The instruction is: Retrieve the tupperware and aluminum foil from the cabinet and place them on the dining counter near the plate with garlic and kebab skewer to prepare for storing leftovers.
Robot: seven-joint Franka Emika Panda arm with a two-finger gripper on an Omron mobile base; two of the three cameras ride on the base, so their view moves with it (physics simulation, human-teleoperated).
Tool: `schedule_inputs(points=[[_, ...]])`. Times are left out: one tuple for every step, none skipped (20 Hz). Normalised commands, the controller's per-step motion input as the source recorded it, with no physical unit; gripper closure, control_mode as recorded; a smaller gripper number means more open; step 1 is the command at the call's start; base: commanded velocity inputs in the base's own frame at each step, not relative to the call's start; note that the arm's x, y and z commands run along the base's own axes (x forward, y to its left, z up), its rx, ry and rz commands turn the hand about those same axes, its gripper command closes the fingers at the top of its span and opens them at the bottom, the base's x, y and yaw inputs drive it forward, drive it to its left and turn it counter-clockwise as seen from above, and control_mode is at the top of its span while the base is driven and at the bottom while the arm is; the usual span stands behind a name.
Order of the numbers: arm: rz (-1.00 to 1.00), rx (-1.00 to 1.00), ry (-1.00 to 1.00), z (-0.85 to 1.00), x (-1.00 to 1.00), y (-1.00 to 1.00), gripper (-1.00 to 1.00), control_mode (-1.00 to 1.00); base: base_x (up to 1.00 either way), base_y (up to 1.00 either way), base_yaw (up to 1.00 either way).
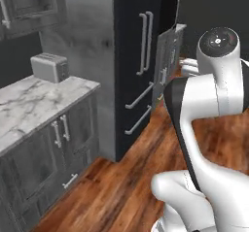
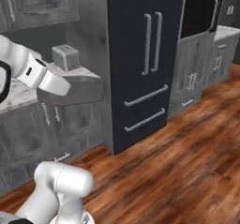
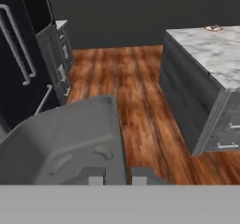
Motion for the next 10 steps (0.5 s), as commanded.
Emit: schedule_inputs(points=[[0.00,0.00,0.00,0.00,0.00,0.00,1.00,1.00,0.06,-0.02,-0.79],[0.00,0.00,0.00,0.00,0.00,0.00,1.00,1.00,0.06,-0.05,-0.78],[0.00,0.00,0.00,0.00,0.00,0.00,1.00,1.00,0.08,-0.07,-0.78],[0.00,0.00,0.00,0.00,0.00,0.00,1.00,1.00,0.07,-0.09,-0.78],[0.00,0.00,0.00,0.00,0.00,0.00,1.00,1.00,0.08,-0.09,-0.78],[0.00,0.00,0.00,0.00,0.00,0.00,1.00,1.00,0.09,-0.09,-0.78],[0.00,0.00,0.00,0.00,0.00,0.00,1.00,1.00,0.09,-0.09,-0.77],[0.00,0.00,0.00,0.00,0.00,0.00,1.00,1.00,0.13,-0.01,-0.77],[0.00,0.00,0.00,0.00,0.00,0.00,1.00,1.00,0.15,0.00,-0.77],[0.00,0.00,0.00,0.00,0.00,0.00,1.00,1.00,0.17,0.00,-0.76]])
